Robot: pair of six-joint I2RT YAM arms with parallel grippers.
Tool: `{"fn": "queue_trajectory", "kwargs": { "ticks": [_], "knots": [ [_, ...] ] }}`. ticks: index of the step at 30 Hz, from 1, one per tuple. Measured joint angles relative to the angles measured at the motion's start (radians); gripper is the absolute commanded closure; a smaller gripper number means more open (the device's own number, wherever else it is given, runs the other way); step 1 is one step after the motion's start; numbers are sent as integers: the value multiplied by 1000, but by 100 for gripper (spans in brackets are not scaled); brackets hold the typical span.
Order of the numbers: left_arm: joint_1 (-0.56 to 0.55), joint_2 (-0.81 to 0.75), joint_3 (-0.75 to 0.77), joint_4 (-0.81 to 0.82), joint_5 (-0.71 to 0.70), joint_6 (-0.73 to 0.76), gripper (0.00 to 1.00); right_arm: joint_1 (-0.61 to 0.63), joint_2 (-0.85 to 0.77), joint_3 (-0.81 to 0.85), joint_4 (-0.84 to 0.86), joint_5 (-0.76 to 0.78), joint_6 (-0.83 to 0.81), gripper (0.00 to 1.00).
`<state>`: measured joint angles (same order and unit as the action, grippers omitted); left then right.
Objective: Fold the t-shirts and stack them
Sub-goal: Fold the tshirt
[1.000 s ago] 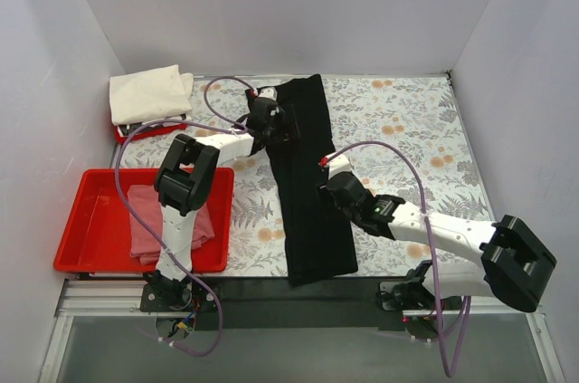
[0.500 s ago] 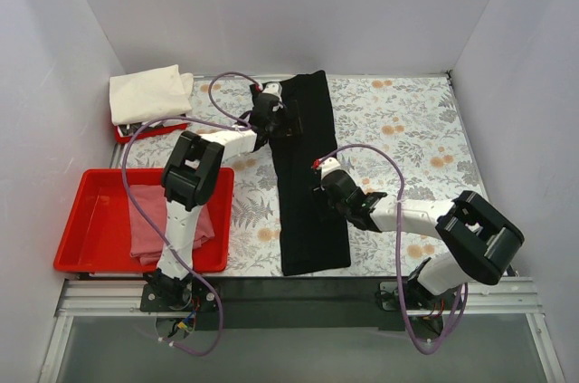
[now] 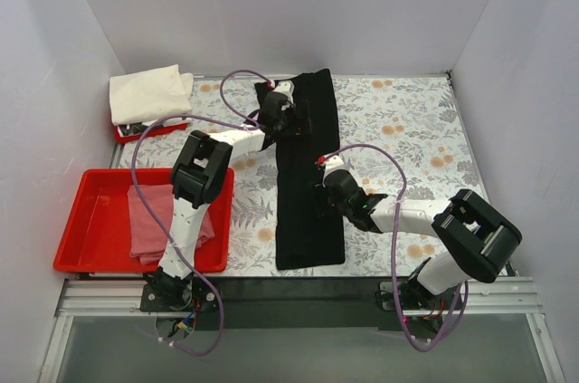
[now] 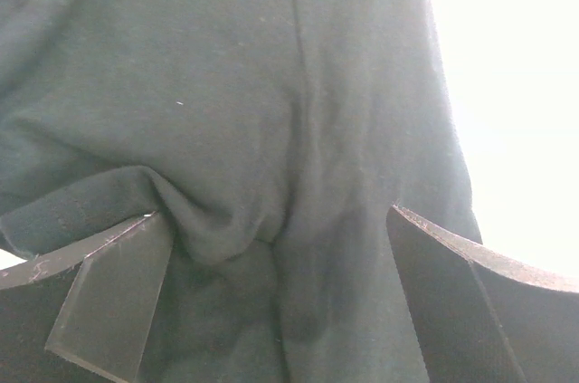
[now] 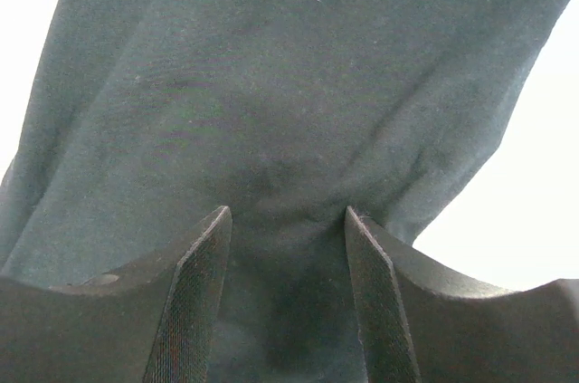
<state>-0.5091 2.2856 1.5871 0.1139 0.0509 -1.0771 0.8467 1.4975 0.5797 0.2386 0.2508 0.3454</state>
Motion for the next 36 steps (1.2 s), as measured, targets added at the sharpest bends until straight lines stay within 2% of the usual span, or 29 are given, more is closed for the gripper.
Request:
{"fn": "queue_trajectory", "kwargs": {
  "ticks": [17, 20, 24, 30, 34, 36],
  "knots": [
    [-35, -1, -3, 3, 16, 2, 7, -1, -117, -48, -124, -3, 60, 51],
    [-39, -31, -49, 22, 5, 0, 6, -1, -137, -48, -163, -3, 53, 50],
    [-52, -161, -205, 23, -24, 2, 6, -1, -195, -46, -273, -13, 39, 48],
    [-91, -489, -401, 45, -83, 12, 6, 2, -370, -41, -443, -34, 31, 44],
    [-115, -711, -550, 75, -108, -38, 6, 14, -492, -37, -531, -53, 61, 41],
    [-133, -800, -664, 79, -122, -82, 6, 21, -537, -37, -582, -68, 89, 35]
  ]
}}
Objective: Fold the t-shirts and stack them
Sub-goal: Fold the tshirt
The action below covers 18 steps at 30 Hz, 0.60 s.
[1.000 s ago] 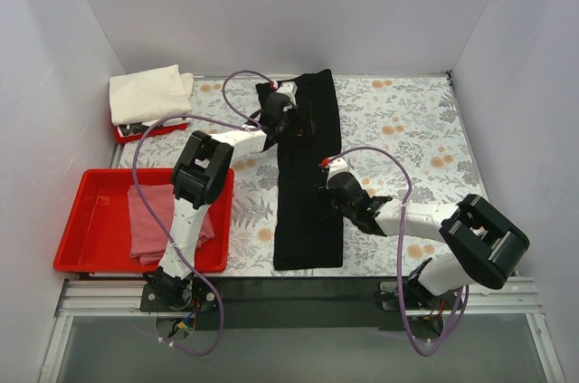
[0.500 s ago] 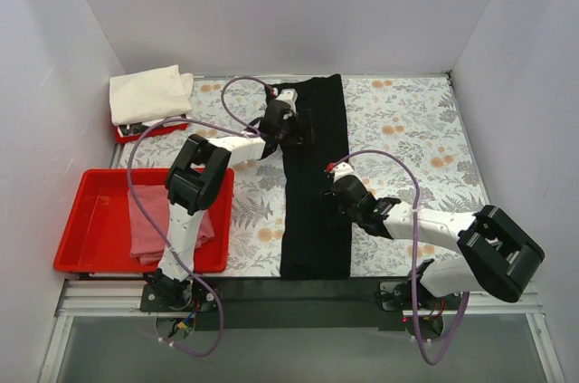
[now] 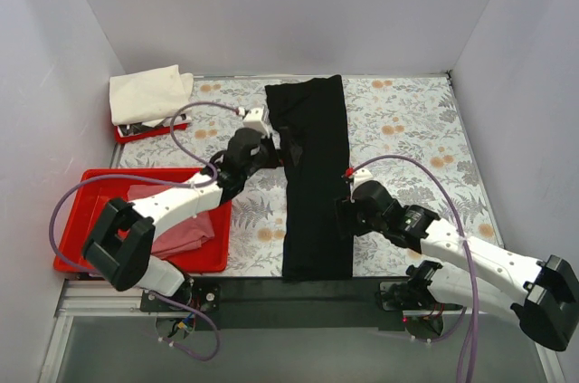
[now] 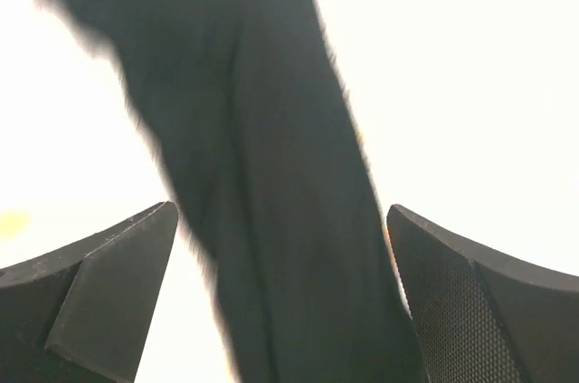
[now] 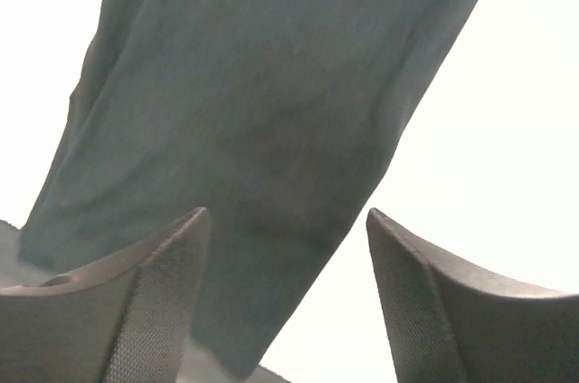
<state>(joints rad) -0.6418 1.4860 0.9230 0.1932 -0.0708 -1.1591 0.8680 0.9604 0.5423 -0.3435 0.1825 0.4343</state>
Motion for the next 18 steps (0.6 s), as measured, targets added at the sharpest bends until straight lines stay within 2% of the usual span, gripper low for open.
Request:
{"fn": "queue_trajectory", "kwargs": {
  "ticks": [3, 7, 14, 18],
  "knots": [
    [-62, -80, -160, -79, -46, -66, 7, 20, -51, -1, -77, -24, 43, 32],
    [-192, -171, -288, -222, -79, -163, 8, 51, -127, -24, -163, -57, 103, 31],
    [-323, -435, -395, -388, -64, -333, 8, 150, -198, -85, -261, -102, 235, 31],
    [-362, -481, -428, -439, -23, -402, 9, 240, -164, -101, -281, -106, 309, 31]
  ]
}}
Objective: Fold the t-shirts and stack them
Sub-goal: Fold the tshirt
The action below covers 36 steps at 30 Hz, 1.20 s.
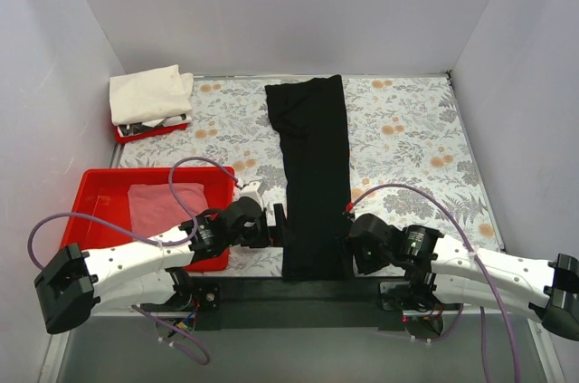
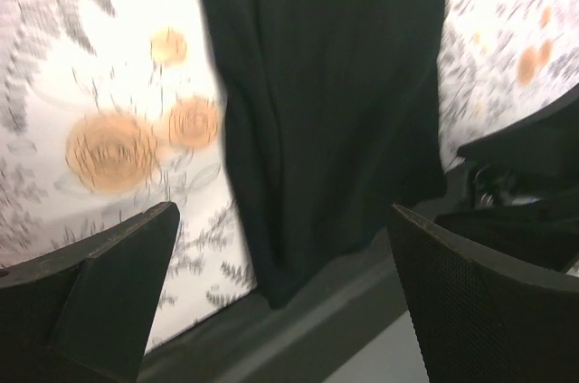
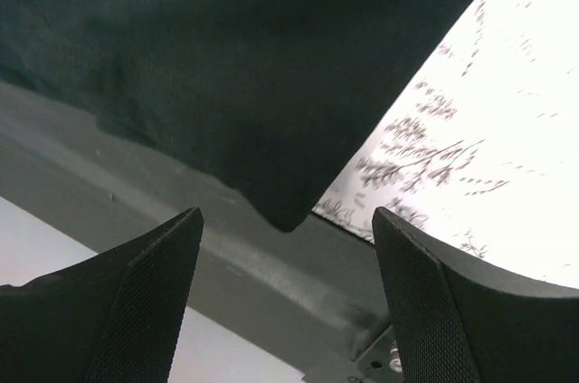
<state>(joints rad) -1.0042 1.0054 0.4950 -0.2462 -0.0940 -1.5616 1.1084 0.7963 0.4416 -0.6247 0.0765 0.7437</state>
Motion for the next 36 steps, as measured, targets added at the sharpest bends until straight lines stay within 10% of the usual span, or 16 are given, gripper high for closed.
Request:
{"fn": "queue_trajectory", "kwargs": {
  "ticks": [36],
  "knots": [
    [-272, 209, -11, -16, 22, -214, 60, 92, 97, -28, 86, 105, 135, 57]
  ]
}}
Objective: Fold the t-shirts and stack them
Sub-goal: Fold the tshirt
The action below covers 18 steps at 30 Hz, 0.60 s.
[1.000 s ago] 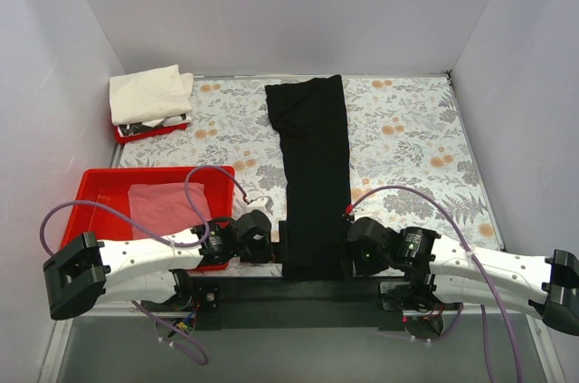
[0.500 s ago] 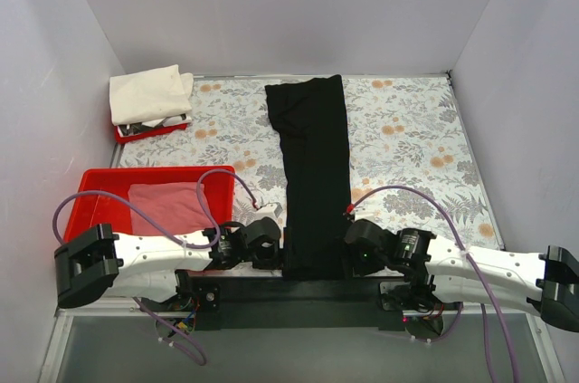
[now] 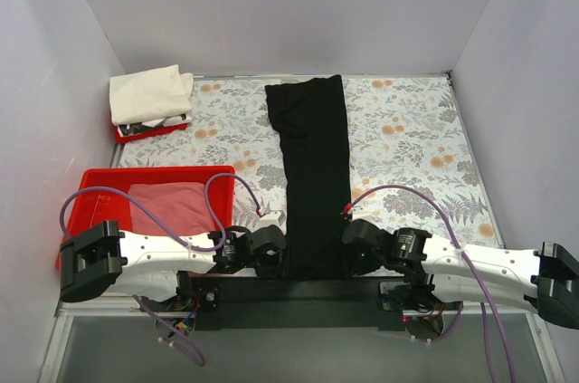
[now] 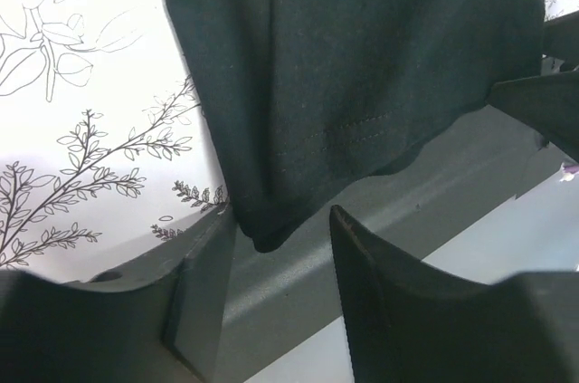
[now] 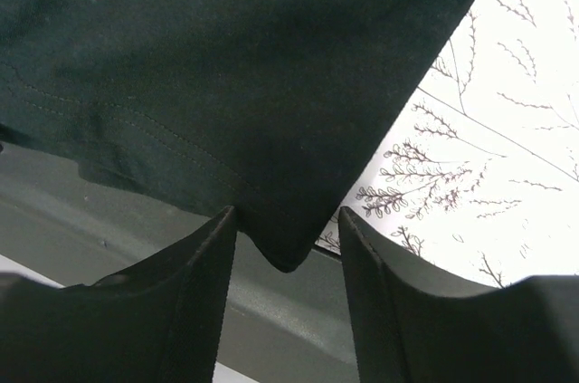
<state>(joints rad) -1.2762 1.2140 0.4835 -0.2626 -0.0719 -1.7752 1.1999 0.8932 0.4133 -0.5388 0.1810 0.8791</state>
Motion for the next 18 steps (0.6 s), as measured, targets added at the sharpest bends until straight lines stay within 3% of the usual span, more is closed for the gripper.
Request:
{"fn": "queue_trajectory", "kwargs": {
  "ticks": [3, 8, 12, 18],
  "knots": [
    [-2, 8, 0, 1, -4, -7, 67, 2, 13, 1, 14, 3, 0, 65],
    [-7, 22, -15, 17, -5, -26, 100, 6, 38, 2, 34, 8, -3, 82],
    [-16, 31, -19, 32, 4, -20, 100, 11, 50, 2, 47, 5, -17, 99],
    [-29, 32, -20, 64, 29, 34, 100, 13, 55, 12, 37, -29, -65, 99]
  ]
}}
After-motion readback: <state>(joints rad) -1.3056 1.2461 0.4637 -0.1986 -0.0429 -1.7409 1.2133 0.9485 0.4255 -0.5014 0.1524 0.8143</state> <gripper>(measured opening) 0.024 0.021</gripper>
